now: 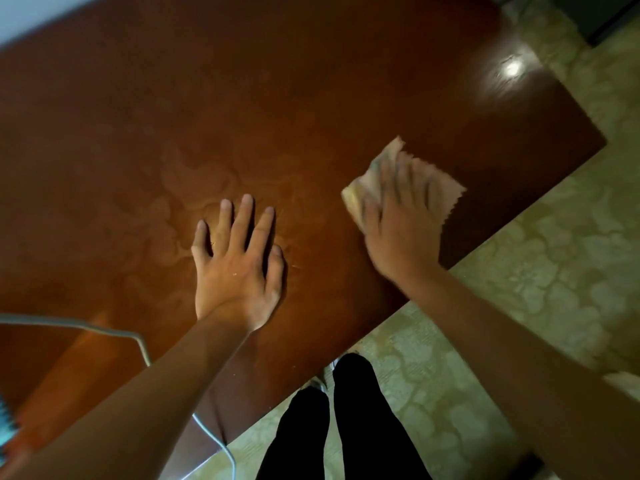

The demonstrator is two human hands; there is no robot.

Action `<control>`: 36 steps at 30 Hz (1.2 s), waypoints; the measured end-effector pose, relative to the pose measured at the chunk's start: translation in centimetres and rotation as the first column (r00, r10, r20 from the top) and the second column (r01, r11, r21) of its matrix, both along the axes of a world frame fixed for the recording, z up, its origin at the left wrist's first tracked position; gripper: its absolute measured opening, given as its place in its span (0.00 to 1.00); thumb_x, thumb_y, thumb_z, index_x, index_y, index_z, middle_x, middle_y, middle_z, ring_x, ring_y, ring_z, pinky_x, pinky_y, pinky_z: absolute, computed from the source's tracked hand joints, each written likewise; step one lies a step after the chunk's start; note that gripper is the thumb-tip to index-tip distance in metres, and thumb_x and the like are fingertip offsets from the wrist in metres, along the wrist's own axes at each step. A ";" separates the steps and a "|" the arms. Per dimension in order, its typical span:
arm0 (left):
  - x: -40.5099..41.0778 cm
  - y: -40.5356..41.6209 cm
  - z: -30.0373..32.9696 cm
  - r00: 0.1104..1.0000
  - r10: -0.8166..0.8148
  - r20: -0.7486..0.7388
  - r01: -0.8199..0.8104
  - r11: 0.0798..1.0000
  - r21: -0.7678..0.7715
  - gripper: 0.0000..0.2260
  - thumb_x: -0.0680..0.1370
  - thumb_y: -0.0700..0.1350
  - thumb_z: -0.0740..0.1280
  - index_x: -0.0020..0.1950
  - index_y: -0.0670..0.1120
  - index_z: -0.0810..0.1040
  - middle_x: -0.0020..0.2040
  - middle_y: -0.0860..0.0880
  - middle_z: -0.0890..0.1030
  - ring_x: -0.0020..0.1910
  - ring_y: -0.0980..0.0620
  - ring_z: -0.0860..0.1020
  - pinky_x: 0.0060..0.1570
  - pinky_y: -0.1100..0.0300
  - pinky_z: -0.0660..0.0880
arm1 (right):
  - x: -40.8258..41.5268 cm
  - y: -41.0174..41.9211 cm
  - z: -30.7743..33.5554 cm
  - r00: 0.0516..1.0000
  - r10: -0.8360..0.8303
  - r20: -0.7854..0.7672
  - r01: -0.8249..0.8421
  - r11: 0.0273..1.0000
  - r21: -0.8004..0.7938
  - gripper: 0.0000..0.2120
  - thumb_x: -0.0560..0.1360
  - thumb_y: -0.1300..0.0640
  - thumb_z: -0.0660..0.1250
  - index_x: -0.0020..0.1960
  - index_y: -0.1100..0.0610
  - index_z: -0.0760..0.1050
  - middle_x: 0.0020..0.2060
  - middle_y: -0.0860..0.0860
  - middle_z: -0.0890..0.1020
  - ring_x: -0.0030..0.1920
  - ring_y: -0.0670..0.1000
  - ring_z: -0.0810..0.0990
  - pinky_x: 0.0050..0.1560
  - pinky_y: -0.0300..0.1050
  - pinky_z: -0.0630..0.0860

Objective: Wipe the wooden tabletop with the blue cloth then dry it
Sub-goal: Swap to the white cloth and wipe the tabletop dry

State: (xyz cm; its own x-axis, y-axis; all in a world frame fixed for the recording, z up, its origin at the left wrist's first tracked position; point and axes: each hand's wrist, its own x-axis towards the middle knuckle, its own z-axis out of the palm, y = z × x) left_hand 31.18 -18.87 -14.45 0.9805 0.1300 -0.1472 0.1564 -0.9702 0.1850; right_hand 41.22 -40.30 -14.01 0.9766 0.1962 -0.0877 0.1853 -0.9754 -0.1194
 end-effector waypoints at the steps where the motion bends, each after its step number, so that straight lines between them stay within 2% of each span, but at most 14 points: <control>1: 0.0 0.0 0.0 1.000 0.001 -0.002 -0.001 1.000 -0.001 0.26 0.84 0.56 0.46 0.81 0.51 0.57 0.82 0.47 0.53 0.82 0.45 0.46 0.76 0.40 0.44 | -2.0 1.1 -0.1 0.999 0.049 0.006 -0.049 0.999 0.008 0.28 0.86 0.44 0.46 0.83 0.54 0.54 0.82 0.58 0.58 0.82 0.60 0.53 0.81 0.63 0.52; 4: -0.1 0.0 -0.1 1.000 -0.007 -0.011 0.007 1.000 0.013 0.26 0.84 0.56 0.46 0.82 0.51 0.57 0.82 0.47 0.52 0.82 0.46 0.45 0.76 0.40 0.44 | -7.6 2.8 -0.4 0.953 0.303 -0.022 -0.303 0.952 0.036 0.28 0.83 0.46 0.52 0.82 0.53 0.59 0.81 0.56 0.61 0.82 0.58 0.55 0.80 0.62 0.56; 7: -0.1 -0.1 -0.1 1.000 -0.013 0.009 0.013 1.000 0.013 0.26 0.84 0.56 0.46 0.81 0.50 0.58 0.82 0.46 0.54 0.82 0.45 0.47 0.76 0.39 0.45 | -4.6 1.8 -0.2 0.887 0.458 -0.060 -0.458 0.889 0.016 0.27 0.84 0.46 0.49 0.81 0.52 0.60 0.81 0.55 0.61 0.82 0.58 0.57 0.80 0.61 0.55; 9: 0.0 0.0 -0.2 0.999 -0.019 0.034 0.019 1.000 0.019 0.26 0.84 0.56 0.48 0.81 0.49 0.60 0.82 0.45 0.56 0.81 0.43 0.49 0.76 0.38 0.47 | 0.4 2.1 -0.2 0.914 0.404 -0.022 -0.404 0.915 0.006 0.26 0.86 0.46 0.46 0.82 0.52 0.57 0.81 0.56 0.61 0.82 0.58 0.57 0.80 0.60 0.55; 11: -0.1 0.0 -0.3 0.997 -0.032 0.075 0.030 0.999 0.029 0.25 0.84 0.55 0.50 0.80 0.48 0.62 0.81 0.44 0.58 0.81 0.42 0.52 0.76 0.37 0.49 | 5.1 3.5 0.0 0.960 0.279 -0.010 -0.279 0.960 0.011 0.26 0.86 0.47 0.46 0.83 0.51 0.54 0.82 0.55 0.58 0.83 0.57 0.52 0.81 0.57 0.50; 13: -0.2 0.0 -0.4 0.993 -0.037 0.115 0.032 0.999 0.041 0.25 0.84 0.54 0.51 0.79 0.47 0.64 0.81 0.43 0.60 0.81 0.41 0.53 0.75 0.36 0.51 | 6.3 5.2 -0.2 0.965 0.262 -0.006 -0.261 0.965 0.025 0.26 0.86 0.47 0.46 0.83 0.51 0.55 0.83 0.54 0.57 0.83 0.56 0.51 0.82 0.58 0.49; 15: -0.2 -0.1 -0.6 0.988 -0.040 0.147 0.035 0.999 0.036 0.25 0.84 0.54 0.51 0.79 0.47 0.65 0.80 0.43 0.60 0.80 0.41 0.54 0.75 0.36 0.52 | 4.2 5.1 -0.4 0.910 0.413 0.020 -0.414 0.909 0.045 0.26 0.86 0.48 0.47 0.82 0.51 0.58 0.82 0.55 0.59 0.82 0.57 0.54 0.81 0.61 0.52; 17: -0.3 0.0 -0.7 0.982 -0.045 0.181 0.039 0.999 0.037 0.24 0.84 0.53 0.52 0.78 0.46 0.66 0.80 0.42 0.61 0.80 0.40 0.55 0.74 0.35 0.53 | 0.6 3.7 -0.6 0.807 0.590 0.023 -0.590 0.806 0.045 0.26 0.85 0.48 0.48 0.82 0.51 0.59 0.82 0.55 0.59 0.83 0.58 0.54 0.81 0.63 0.52; 20: -0.3 -0.1 -0.8 0.978 -0.049 0.205 0.042 0.998 0.038 0.24 0.84 0.53 0.52 0.78 0.46 0.67 0.79 0.42 0.62 0.80 0.40 0.56 0.74 0.34 0.54 | 0.1 2.0 -0.3 0.713 0.701 -0.022 -0.701 0.713 0.014 0.26 0.85 0.48 0.48 0.82 0.51 0.57 0.82 0.55 0.58 0.83 0.57 0.53 0.80 0.63 0.54; 22: -0.3 -0.1 -0.8 0.977 -0.054 0.204 0.046 0.998 0.043 0.24 0.84 0.53 0.52 0.78 0.46 0.67 0.79 0.42 0.62 0.80 0.40 0.56 0.74 0.35 0.54 | 3.0 3.0 0.0 0.739 0.674 -0.028 -0.674 0.739 0.002 0.26 0.85 0.47 0.46 0.82 0.51 0.57 0.82 0.55 0.58 0.83 0.57 0.53 0.81 0.62 0.52; 24: -0.3 -0.1 -0.9 0.977 -0.049 0.209 0.040 0.998 0.044 0.24 0.84 0.53 0.53 0.78 0.46 0.67 0.79 0.42 0.63 0.80 0.40 0.56 0.74 0.35 0.54 | 6.0 5.0 0.2 0.822 0.569 -0.019 -0.569 0.822 -0.003 0.27 0.85 0.47 0.44 0.83 0.51 0.57 0.82 0.55 0.58 0.83 0.57 0.53 0.81 0.60 0.49; 27: -0.3 -0.1 -0.9 0.975 -0.046 0.215 0.038 0.998 0.041 0.24 0.84 0.53 0.54 0.78 0.46 0.67 0.79 0.42 0.63 0.80 0.40 0.56 0.74 0.35 0.54 | 6.9 7.0 0.1 0.892 0.453 -0.016 -0.453 0.892 -0.002 0.26 0.85 0.48 0.46 0.83 0.50 0.54 0.83 0.54 0.55 0.83 0.56 0.50 0.82 0.58 0.46; 33: -0.3 0.0 -0.8 0.979 -0.050 0.198 0.044 0.998 0.036 0.25 0.83 0.54 0.53 0.78 0.45 0.67 0.79 0.42 0.63 0.80 0.40 0.56 0.75 0.35 0.52 | -1.9 2.0 -0.6 0.786 0.619 -0.013 -0.617 0.785 0.050 0.26 0.85 0.48 0.51 0.82 0.51 0.60 0.82 0.54 0.59 0.83 0.57 0.54 0.80 0.64 0.54; 36: -0.3 -0.1 -0.7 0.980 -0.043 0.192 0.038 0.999 0.028 0.25 0.83 0.54 0.54 0.78 0.45 0.67 0.79 0.42 0.63 0.80 0.40 0.56 0.76 0.36 0.51 | -0.3 -0.1 -0.3 0.776 0.628 -0.067 -0.626 0.779 0.042 0.26 0.84 0.47 0.49 0.82 0.49 0.56 0.82 0.53 0.58 0.83 0.57 0.53 0.81 0.63 0.53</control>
State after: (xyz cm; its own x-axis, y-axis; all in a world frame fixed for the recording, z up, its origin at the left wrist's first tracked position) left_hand 30.91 -19.00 -15.16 0.9947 0.0909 0.0477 0.0806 -0.9795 0.1847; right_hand 40.90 -40.37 -14.31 0.6277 0.7648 -0.1449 0.7450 -0.6443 -0.1728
